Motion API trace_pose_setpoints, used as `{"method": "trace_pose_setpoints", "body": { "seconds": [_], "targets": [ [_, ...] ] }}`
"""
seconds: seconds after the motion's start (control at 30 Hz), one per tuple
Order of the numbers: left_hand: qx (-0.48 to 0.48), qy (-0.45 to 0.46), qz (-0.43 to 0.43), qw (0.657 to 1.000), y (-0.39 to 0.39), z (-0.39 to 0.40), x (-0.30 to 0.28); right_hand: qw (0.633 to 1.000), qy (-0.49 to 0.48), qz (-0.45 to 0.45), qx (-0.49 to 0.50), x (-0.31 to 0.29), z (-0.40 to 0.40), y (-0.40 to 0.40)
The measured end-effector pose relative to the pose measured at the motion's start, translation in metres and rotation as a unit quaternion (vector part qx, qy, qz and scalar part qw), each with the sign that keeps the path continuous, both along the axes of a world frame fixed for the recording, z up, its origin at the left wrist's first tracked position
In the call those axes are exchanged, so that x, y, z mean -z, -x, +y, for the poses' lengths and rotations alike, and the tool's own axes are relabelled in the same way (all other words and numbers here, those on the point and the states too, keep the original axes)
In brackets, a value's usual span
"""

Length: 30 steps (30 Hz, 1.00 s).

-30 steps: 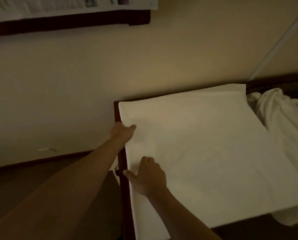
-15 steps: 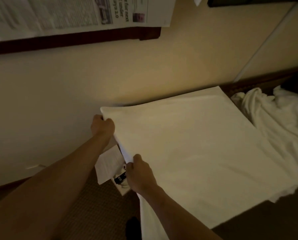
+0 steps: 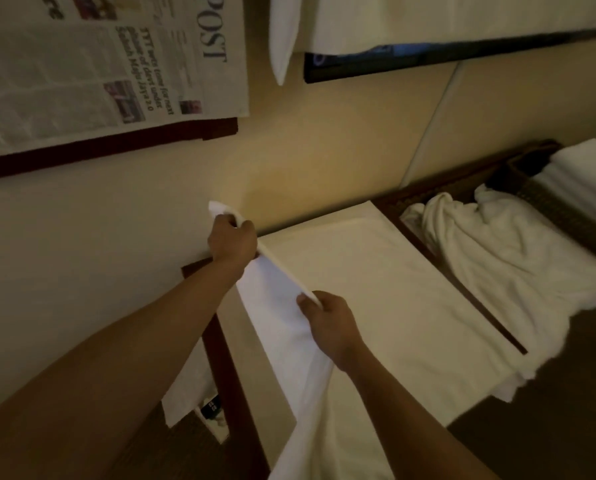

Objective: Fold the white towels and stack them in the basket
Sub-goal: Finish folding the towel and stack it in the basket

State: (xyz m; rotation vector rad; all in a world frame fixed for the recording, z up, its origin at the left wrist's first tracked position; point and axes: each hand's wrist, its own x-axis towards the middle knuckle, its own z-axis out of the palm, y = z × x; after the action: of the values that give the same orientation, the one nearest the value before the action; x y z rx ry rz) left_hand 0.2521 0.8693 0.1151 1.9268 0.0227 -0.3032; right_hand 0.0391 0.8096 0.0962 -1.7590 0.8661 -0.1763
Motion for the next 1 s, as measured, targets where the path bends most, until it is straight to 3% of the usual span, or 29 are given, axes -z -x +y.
{"method": "trace_pose_setpoints", "body": {
  "seconds": [0.2, 0.33, 0.43, 0.53, 0.63, 0.7, 0.83, 1.0],
  "targets": [
    [0.066, 0.084, 0.018, 0.994, 0.029, -0.144, -0.028, 0.996, -0.012, -0.020, 0.083, -0.019, -0.122, 0.035],
    [0.114, 0.088, 0.050, 0.988, 0.045, -0.247, -0.011, 0.989, 0.006, -0.018, 0.144, 0.003, -0.220, 0.055],
    [0.166, 0.033, 0.093, 0.981, 0.052, -0.300, 0.034, 0.989, 0.040, 0.073, 0.125, 0.056, -0.302, 0.057],
    [0.214, -0.060, 0.001, 0.975, 0.052, -0.283, 0.076, 0.969, 0.033, 0.244, 0.017, 0.090, -0.341, 0.050],
    [0.222, -0.192, -0.141, 0.945, 0.021, -0.240, 0.114, 0.957, 0.073, 0.278, -0.049, 0.099, -0.372, 0.017],
    [0.202, -0.292, -0.182, 0.917, -0.008, -0.213, 0.121, 0.959, 0.105, 0.252, -0.075, 0.098, -0.385, -0.017],
    [0.240, -0.451, -0.114, 0.852, -0.045, -0.183, 0.118, 0.973, 0.121, 0.177, -0.087, 0.098, -0.404, -0.090],
    [0.260, -0.477, -0.124, 0.830, -0.071, -0.172, 0.117, 0.976, 0.171, 0.098, -0.097, 0.103, -0.427, -0.148]
  ]
}}
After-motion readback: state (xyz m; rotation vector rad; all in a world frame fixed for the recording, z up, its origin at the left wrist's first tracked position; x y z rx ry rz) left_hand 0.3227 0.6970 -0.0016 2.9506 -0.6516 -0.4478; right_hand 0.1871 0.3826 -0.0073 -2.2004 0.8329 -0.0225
